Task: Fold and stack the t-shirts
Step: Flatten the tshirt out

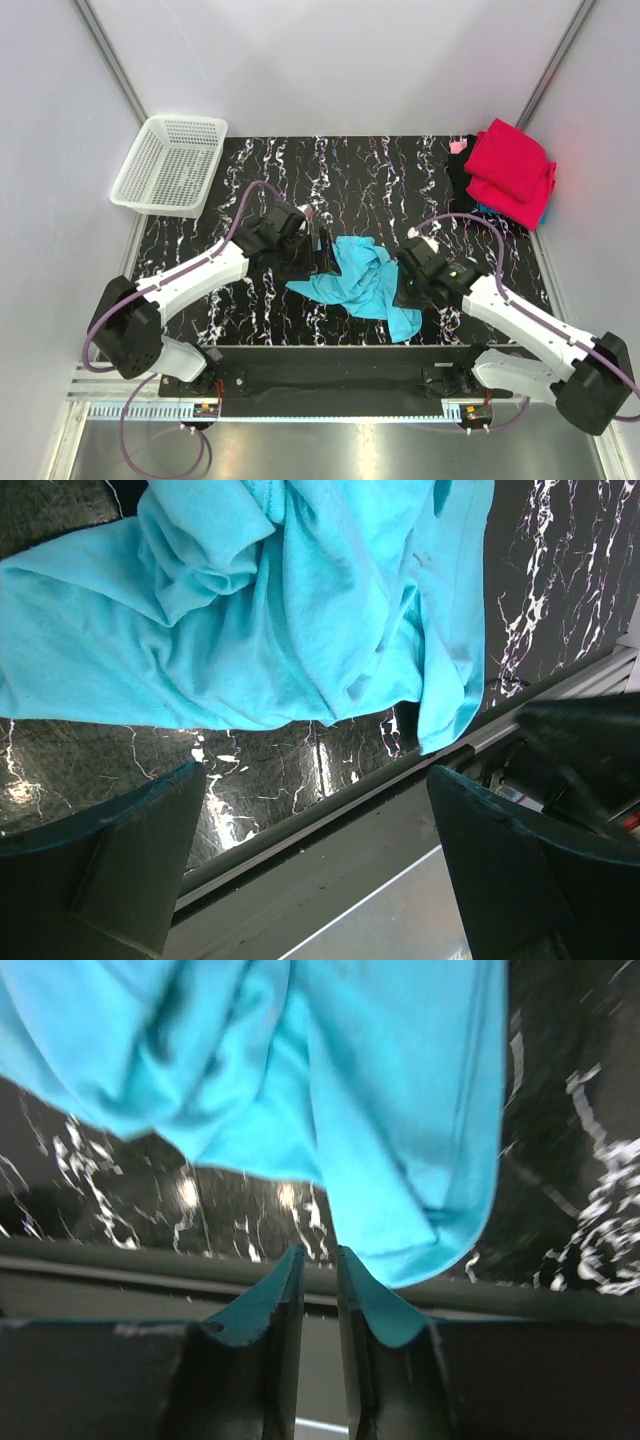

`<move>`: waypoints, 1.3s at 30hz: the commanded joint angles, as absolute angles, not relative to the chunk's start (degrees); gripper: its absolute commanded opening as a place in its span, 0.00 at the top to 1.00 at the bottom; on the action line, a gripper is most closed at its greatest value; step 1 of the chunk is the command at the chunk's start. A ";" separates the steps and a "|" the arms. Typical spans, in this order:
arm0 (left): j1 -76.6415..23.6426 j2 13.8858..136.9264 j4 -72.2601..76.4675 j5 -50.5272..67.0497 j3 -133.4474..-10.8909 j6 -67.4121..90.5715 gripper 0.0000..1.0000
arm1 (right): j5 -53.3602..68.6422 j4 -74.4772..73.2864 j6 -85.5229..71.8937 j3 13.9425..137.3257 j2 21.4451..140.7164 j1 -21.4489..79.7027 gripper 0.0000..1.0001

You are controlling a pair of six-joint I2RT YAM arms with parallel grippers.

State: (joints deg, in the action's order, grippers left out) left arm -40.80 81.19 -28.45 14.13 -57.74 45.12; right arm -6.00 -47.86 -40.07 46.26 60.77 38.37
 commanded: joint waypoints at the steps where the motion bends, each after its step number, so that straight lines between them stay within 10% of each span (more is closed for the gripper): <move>1: -41.31 80.60 -25.49 12.92 -58.10 45.97 0.01 | -6.68 -48.17 -47.80 43.34 61.78 43.58 0.74; 28: -41.48 76.64 -25.22 12.66 -55.46 46.32 0.01 | -10.63 -42.89 -55.73 40.25 77.69 54.32 0.55; 33: -41.48 75.06 -25.40 12.74 -55.28 46.32 0.01 | -11.07 -42.98 -55.28 42.19 80.41 54.23 0.76; 35: -41.48 74.45 -25.75 12.48 -55.11 46.23 0.01 | -11.43 -43.15 -55.11 42.89 80.59 54.32 1.00; 39: -41.48 74.00 -26.10 12.66 -55.11 46.05 0.01 | -13.44 -46.74 -55.28 45.17 79.02 54.32 1.00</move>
